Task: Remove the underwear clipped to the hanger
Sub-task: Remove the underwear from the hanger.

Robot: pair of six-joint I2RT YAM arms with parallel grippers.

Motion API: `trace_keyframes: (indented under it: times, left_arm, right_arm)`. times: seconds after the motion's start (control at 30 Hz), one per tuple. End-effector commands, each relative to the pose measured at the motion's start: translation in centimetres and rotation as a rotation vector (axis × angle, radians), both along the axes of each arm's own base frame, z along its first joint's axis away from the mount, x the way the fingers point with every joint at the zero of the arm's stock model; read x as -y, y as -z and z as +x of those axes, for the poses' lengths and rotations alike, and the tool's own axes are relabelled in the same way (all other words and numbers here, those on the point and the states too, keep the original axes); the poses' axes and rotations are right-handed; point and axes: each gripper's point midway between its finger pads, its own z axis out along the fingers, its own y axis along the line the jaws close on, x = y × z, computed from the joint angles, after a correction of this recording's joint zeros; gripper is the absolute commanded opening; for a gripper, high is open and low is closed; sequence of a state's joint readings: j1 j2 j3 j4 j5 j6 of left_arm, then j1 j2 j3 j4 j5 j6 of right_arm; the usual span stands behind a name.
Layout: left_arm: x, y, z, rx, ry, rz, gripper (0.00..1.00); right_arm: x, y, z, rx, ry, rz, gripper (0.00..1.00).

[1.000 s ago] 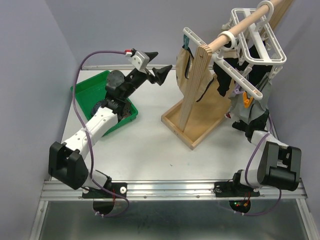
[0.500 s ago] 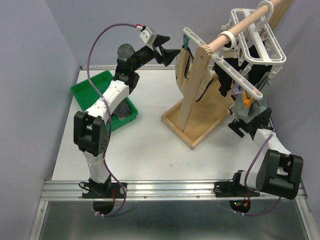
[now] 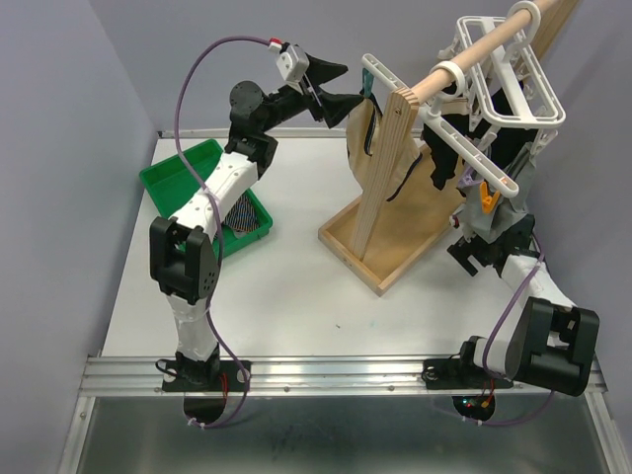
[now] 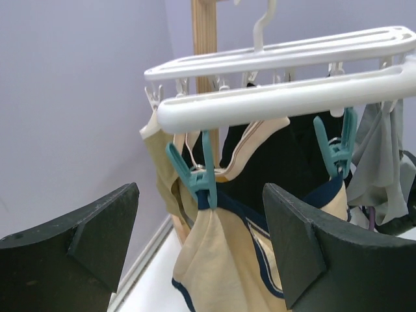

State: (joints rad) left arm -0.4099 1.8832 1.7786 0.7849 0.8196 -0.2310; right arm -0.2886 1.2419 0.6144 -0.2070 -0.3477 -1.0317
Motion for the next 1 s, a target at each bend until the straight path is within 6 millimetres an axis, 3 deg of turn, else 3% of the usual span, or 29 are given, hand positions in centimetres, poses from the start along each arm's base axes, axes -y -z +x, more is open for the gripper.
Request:
trace_keyframes:
  times: [0.0, 0.6, 0.97]
  left_arm:
    - [0.5, -4.0, -1.8, 0.121, 0.035, -0.055, 0.88]
    - [2.4, -5.6, 0.3, 0.131, -0.003, -0.085, 0.84]
    - [3.2, -5.9, 0.1, 0.120, 0.024, -0.094, 0.56]
  right_arm:
    - [-0.1, -2.5, 1.1, 0.057, -0.001, 0.028, 1.00]
    - [-0.7, -3.4, 1.1, 0.076, -0.007, 0.053, 1.00]
    - [-0.7, -3.5, 1.0, 0.077, -0.010, 0.054, 1.00]
